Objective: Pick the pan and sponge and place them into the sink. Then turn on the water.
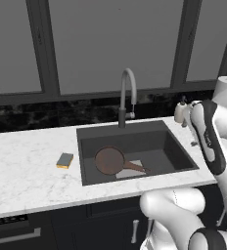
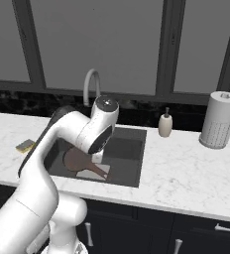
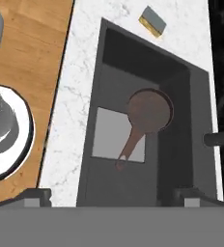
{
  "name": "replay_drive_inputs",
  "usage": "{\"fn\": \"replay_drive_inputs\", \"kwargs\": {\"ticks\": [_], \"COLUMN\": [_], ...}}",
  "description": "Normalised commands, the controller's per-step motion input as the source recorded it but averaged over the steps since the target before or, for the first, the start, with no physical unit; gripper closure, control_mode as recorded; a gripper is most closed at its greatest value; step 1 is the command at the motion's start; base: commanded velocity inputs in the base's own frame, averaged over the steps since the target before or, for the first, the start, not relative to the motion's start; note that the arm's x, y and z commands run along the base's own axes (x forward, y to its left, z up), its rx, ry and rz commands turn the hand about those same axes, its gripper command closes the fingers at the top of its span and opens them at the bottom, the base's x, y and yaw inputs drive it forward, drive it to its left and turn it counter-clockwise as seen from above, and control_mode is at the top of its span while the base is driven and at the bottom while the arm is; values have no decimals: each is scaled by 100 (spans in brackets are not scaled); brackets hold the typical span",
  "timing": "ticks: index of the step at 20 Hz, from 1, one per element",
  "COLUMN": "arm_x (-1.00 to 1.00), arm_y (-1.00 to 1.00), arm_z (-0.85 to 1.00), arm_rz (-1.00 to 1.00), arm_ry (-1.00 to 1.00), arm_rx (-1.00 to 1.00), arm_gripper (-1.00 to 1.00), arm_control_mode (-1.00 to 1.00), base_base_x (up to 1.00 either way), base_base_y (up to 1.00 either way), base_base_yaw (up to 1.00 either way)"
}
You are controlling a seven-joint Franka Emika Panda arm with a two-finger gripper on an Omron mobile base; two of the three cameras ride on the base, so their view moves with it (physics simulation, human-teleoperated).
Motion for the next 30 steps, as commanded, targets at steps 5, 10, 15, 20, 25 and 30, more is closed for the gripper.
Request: {"fn": "replay_drive_inputs", "kwargs": {"ticks": [5,10,15,20,25,30], "arm_x": [-29,-1,0,7,21,29], "arm_y": [37,74,92,95,84,55], "arm_z": [74,47,12,0,-9,-33], "arm_rz": [34,33,39,37,40,28], "arm_ry": [-16,12,20,13,5,7], "arm_rx": [-31,-22,-10,-3,0,0], "arm_gripper": [-100,-100,-100,-100,-100,-100], "arm_control_mode": [-100,-100,-100,-100,-100,-100], "base_base_x": [0,0,0,0,0,0], "base_base_y": [0,0,0,0,0,0], "base_base_yaw": [0,0,0,0,0,0]}}
